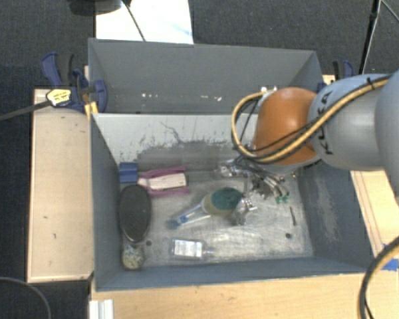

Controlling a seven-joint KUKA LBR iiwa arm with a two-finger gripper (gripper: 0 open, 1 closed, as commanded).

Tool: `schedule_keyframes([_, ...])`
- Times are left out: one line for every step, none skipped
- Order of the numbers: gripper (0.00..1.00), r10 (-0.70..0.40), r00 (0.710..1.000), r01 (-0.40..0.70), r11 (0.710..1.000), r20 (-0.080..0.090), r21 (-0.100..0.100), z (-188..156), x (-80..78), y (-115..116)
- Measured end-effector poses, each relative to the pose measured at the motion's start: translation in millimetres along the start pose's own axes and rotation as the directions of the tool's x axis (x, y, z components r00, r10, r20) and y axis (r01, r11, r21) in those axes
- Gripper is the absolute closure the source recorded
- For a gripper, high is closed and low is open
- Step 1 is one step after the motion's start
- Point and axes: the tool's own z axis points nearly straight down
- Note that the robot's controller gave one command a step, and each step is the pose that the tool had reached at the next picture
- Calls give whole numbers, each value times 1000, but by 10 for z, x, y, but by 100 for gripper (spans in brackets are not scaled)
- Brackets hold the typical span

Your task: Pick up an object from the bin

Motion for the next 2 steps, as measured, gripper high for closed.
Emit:
schedule_keyframes([100, 2, 1000, -2, 1000, 3, 0, -23, -4, -4])
schedule_keyframes([100, 23, 1000, -23, 1000, 9, 2, -1568, 12, 104])
